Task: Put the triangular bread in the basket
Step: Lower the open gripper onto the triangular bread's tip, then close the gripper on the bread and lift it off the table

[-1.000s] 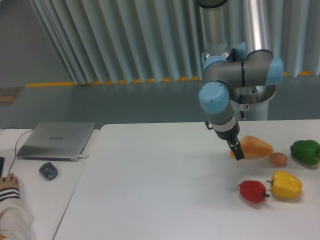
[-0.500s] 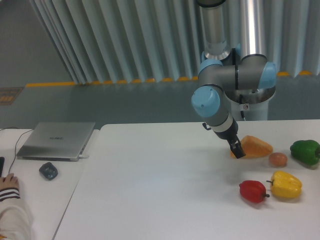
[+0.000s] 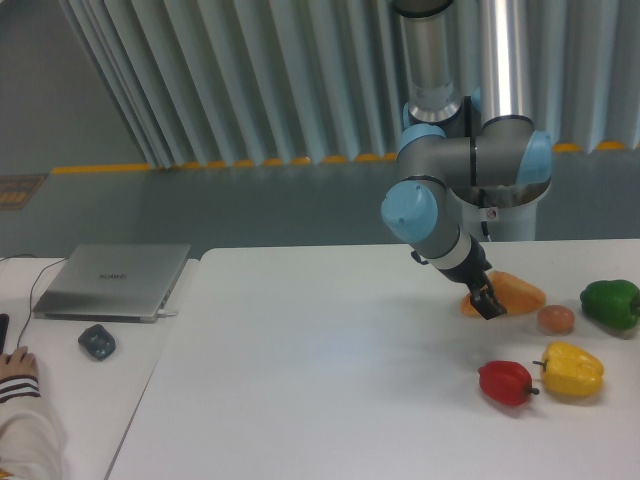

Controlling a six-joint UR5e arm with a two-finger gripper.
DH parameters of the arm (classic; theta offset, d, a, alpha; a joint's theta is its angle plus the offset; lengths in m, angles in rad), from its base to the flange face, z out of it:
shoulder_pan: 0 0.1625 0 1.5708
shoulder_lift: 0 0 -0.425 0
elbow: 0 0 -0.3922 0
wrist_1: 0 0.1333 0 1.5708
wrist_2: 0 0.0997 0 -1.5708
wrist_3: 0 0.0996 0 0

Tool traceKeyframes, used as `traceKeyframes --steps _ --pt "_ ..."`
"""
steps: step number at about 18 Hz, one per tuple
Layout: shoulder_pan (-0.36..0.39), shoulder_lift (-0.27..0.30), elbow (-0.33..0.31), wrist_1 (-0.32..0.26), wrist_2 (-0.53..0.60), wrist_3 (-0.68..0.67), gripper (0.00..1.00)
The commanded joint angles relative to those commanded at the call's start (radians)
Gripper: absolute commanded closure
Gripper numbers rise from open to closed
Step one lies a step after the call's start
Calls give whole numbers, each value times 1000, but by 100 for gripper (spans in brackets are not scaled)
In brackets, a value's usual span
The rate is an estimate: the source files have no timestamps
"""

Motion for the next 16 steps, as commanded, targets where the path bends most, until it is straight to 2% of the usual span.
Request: traceKeyframes --steps 4,13,15,16 --pt "3 -9 -29 0 2 -8 0" --pt "2 -26 -32 0 6 -28 0" --pt "0 -29 -32 -2 8 -41 15" --pt "-2 -31 -32 -2 9 -61 27"
